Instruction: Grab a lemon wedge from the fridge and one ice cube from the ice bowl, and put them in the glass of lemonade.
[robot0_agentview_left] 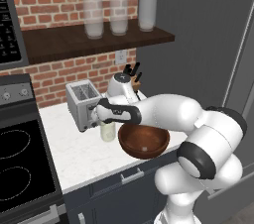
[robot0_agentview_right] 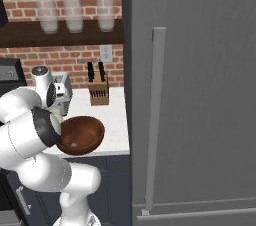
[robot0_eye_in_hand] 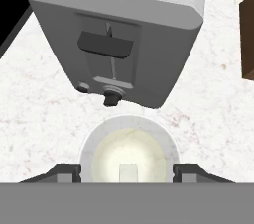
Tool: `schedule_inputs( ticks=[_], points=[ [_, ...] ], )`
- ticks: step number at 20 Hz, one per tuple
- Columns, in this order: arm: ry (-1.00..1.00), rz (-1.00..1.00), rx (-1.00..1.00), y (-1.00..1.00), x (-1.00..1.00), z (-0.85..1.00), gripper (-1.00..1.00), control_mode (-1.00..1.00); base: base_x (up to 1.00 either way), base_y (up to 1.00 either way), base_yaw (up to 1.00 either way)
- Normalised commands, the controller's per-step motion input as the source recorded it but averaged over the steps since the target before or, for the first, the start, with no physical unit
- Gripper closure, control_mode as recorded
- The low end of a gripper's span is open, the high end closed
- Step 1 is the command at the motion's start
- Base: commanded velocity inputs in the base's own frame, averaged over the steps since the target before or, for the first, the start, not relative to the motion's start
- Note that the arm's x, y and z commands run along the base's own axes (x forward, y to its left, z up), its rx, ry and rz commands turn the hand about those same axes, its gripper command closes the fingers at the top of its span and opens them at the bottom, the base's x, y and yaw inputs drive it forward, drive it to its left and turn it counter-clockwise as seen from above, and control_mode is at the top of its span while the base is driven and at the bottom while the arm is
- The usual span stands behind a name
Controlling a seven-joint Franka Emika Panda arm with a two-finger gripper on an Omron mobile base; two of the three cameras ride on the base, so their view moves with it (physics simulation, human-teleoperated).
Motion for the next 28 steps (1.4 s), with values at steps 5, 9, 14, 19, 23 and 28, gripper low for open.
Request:
schedule_inputs(
  ticks=[5,9,14,19,23,28],
  points=[
    [0.00,0.00,0.00,0.00,0.00,0.00,-1.00,-1.00,0.00,0.00,0.00],
    [-0.01,0.00,0.00,0.00,-0.05,0.00,-1.00,-1.00,0.00,0.00,0.00],
    [-0.02,0.00,0.00,0.00,-0.18,0.05,-1.00,-1.00,0.00,0.00,0.00],
    [-0.01,0.00,0.03,-0.05,-0.35,0.03,-1.00,-1.00,0.00,0.00,0.00],
    [-0.03,0.00,0.03,-0.08,-0.41,0.00,-1.00,-1.00,0.00,0.00,0.00],
    [-0.01,0.00,0.04,-0.26,-0.37,0.01,-1.00,-1.00,0.00,0.00,0.00]
  ],
)
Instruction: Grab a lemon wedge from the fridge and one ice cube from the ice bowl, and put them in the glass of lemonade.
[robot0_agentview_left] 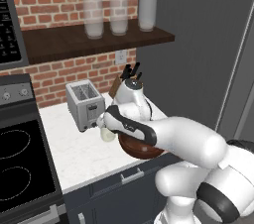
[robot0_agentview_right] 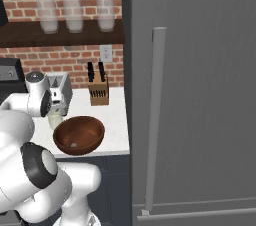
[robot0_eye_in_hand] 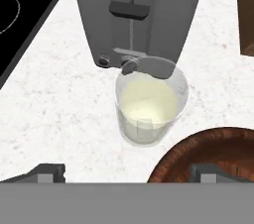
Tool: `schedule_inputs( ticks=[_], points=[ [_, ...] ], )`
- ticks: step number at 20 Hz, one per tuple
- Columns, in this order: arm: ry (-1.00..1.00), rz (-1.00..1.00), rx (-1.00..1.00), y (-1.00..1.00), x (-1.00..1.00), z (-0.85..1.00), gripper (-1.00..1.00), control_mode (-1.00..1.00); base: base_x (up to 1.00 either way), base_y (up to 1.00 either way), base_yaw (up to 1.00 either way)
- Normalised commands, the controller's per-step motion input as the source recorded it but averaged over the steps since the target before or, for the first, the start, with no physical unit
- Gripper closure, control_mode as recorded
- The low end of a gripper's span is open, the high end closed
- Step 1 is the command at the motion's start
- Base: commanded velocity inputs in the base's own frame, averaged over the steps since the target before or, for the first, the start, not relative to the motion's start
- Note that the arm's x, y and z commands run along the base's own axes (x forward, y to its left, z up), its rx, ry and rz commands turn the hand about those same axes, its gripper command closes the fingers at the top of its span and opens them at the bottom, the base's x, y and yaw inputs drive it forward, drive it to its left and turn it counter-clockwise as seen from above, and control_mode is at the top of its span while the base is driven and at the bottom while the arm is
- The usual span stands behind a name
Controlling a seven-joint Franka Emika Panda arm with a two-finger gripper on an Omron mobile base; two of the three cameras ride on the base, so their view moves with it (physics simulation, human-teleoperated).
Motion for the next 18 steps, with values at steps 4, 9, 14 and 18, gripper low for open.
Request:
schedule_inputs(
  ticks=[4,9,14,18],
  points=[
    [0.00,0.00,0.05,-0.57,-0.08,0.00,-1.00,-1.00,0.00,0.00,0.00],
    [0.01,0.00,0.01,-0.69,-0.06,0.24,-1.00,-1.00,0.00,0.00,0.00],
    [0.10,-0.04,-0.07,-0.46,-0.24,0.52,-1.00,-1.00,0.00,0.00,0.00],
    [0.11,-0.14,-0.07,-0.27,-0.48,0.33,-1.00,-1.00,0.00,0.00,0.00]
  ],
)
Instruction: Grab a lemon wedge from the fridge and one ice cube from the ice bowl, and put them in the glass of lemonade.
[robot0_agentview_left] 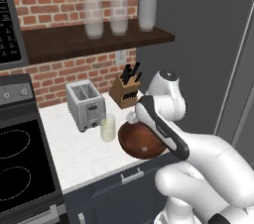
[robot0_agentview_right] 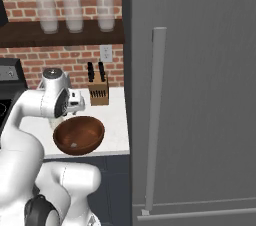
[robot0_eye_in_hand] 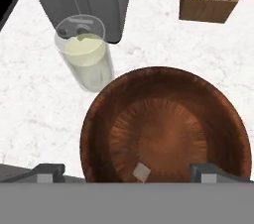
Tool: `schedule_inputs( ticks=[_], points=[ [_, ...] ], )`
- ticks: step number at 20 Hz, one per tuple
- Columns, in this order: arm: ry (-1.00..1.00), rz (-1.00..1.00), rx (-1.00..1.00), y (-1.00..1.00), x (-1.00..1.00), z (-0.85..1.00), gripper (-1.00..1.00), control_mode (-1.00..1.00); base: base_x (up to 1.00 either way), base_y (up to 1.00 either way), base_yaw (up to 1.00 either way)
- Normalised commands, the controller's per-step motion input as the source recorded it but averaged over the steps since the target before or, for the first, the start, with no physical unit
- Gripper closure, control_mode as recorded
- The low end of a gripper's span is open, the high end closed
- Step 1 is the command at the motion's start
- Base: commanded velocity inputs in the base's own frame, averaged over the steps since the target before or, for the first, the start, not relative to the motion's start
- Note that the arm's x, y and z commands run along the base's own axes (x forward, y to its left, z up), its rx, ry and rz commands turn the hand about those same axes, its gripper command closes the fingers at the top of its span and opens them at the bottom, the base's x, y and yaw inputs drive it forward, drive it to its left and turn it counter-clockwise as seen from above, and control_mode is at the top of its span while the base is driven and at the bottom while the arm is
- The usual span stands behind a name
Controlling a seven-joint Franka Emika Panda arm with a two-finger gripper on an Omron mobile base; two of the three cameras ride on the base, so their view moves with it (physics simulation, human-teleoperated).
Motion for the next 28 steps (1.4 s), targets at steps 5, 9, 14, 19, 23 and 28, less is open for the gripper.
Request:
schedule_inputs(
  ticks=[5,9,14,19,23,28],
  points=[
    [0.08,-0.15,-0.01,-0.44,-0.55,0.08,-1.00,-1.00,0.00,0.00,0.00],
    [0.00,-0.10,0.00,-0.50,-0.40,0.00,-1.00,-1.00,0.00,0.00,0.00],
    [0.00,-0.04,0.00,-0.35,-0.50,0.00,-1.00,-1.00,0.00,0.00,0.00],
    [-0.11,-0.03,0.02,-0.02,-0.73,0.00,-1.00,-1.00,0.00,0.00,0.00],
    [-0.01,0.00,0.00,0.00,-0.07,0.00,-1.00,-1.00,0.00,0.00,0.00],
    [0.00,0.00,0.00,0.00,-0.06,0.00,-1.00,1.00,-0.07,0.00,0.00]
  ],
)
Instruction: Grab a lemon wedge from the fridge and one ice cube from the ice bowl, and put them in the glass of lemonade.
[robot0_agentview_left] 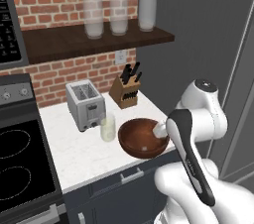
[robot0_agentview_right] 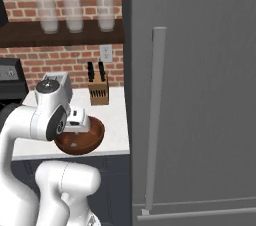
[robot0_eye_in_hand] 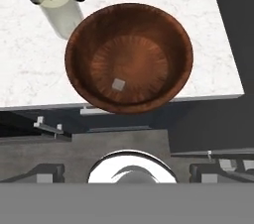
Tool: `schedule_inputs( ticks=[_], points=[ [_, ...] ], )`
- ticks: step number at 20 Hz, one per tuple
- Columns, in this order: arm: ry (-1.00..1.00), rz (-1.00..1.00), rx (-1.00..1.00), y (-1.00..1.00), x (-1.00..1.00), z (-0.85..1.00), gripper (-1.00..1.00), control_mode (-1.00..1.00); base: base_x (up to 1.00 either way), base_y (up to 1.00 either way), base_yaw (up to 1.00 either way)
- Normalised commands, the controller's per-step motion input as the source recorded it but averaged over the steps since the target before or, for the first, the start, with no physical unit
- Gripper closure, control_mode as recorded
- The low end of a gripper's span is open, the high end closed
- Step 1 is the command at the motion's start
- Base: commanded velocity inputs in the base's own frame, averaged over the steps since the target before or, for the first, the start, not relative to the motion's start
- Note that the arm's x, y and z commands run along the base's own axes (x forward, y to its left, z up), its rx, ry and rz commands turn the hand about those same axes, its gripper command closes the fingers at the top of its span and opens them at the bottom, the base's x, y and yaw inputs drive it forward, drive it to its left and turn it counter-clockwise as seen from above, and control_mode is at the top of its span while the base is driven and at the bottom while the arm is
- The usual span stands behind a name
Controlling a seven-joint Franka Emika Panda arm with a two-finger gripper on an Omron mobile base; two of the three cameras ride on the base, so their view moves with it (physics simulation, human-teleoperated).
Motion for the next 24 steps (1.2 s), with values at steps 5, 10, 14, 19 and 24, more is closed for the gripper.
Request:
schedule_inputs(
  ticks=[5,10,14,19,24],
  points=[
    [0.00,0.00,0.00,0.00,0.00,0.00,-1.00,1.00,-0.88,-0.06,-0.17],
    [0.00,0.00,0.00,0.00,0.00,0.00,-1.00,1.00,-0.70,-0.01,-0.36],
    [0.00,0.00,0.00,0.00,0.00,0.00,-1.00,1.00,-0.32,-0.12,-0.46],
    [0.00,0.00,0.00,0.00,0.00,0.00,-1.00,1.00,0.13,0.07,-0.50],
    [0.00,0.00,0.00,0.00,0.00,0.00,-1.00,1.00,0.04,-0.01,-0.40]
  ],
)
